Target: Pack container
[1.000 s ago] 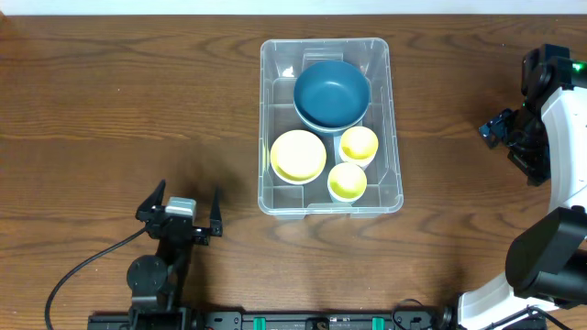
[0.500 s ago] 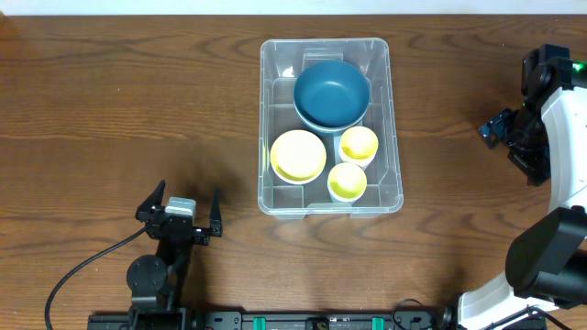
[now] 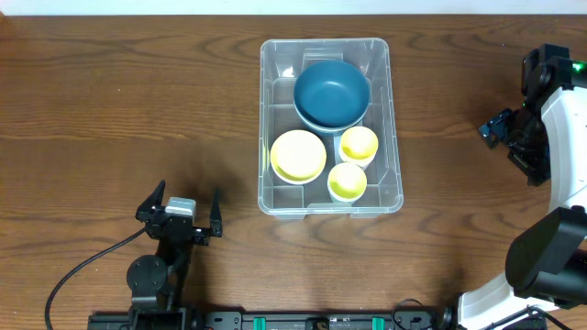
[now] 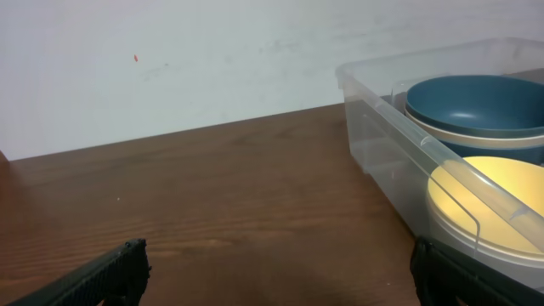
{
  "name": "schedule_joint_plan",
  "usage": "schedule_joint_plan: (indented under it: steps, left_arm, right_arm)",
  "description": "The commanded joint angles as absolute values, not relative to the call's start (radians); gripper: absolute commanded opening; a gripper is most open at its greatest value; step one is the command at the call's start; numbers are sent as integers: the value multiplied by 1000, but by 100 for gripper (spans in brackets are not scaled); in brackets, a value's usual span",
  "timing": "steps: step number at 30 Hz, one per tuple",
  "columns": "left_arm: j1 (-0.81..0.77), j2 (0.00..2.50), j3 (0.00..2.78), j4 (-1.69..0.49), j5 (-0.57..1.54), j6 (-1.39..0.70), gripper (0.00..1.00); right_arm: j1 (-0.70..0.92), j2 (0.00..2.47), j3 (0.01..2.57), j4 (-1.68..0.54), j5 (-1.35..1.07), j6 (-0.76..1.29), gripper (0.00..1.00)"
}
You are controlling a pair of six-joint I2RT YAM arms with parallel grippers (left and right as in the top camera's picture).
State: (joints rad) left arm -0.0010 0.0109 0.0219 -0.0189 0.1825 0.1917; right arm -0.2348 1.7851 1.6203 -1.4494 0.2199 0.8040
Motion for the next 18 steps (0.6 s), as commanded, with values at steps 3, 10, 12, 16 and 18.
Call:
schedule_joint_plan:
  steps: [3, 10, 12, 16, 18]
  left_arm:
    - [4, 5, 4, -51, 194, 201, 98]
    - [4, 5, 4, -51, 194, 201, 98]
    - [4, 5, 4, -51, 194, 201, 98]
    - [4, 5, 4, -51, 194, 201, 98]
    - [4, 5, 4, -51, 194, 201, 98]
  right_arm:
    - [-239, 1790, 1622, -1449, 231, 815, 99]
    - [-225, 1666, 1621, -1449, 231, 814, 99]
    - [-212, 1592, 1621, -1448, 231, 815, 99]
    - [-184, 1428, 1621, -1449, 231, 815, 99]
    - [-175, 1347, 1621, -1449, 232, 814, 99]
